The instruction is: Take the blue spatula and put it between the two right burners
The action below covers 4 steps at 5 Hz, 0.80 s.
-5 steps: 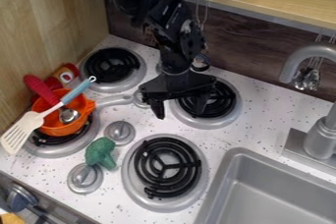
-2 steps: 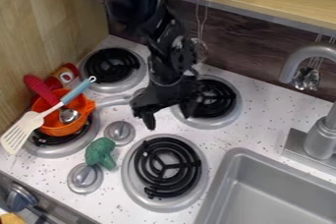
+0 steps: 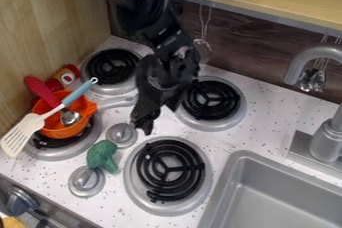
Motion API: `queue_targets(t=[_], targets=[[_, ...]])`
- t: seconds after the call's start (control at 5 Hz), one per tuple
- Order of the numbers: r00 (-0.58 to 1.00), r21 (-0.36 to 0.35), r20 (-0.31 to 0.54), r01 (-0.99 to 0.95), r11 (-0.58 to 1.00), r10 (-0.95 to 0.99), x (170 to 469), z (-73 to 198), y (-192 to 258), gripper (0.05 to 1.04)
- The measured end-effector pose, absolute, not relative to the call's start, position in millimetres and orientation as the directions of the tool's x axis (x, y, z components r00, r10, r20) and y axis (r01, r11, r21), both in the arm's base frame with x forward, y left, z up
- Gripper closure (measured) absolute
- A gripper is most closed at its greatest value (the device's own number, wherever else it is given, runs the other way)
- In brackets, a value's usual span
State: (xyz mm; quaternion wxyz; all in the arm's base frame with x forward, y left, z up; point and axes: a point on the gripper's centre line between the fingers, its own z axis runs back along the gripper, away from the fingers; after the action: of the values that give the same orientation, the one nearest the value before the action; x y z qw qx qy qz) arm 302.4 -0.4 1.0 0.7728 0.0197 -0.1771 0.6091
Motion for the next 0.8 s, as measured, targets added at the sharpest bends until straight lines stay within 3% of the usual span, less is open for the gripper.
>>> queue_targets(t=[0.2,0.4,0.6,0.8], targets=[[-0.092,-0.307,0.248,-0.952,-0.012,0.964,310,14,21,0.084],[-0.331,-0.362,0.212,-0.901,-0.241,0.919,313,19,33,0.084],[-0.508,-0.364,0.187,-0.831,-0.42,0.841,315,29,47,0.084],[-0.604,-0.323,0.122,-0.774,-0.544,0.788,319,37,65,0.084]])
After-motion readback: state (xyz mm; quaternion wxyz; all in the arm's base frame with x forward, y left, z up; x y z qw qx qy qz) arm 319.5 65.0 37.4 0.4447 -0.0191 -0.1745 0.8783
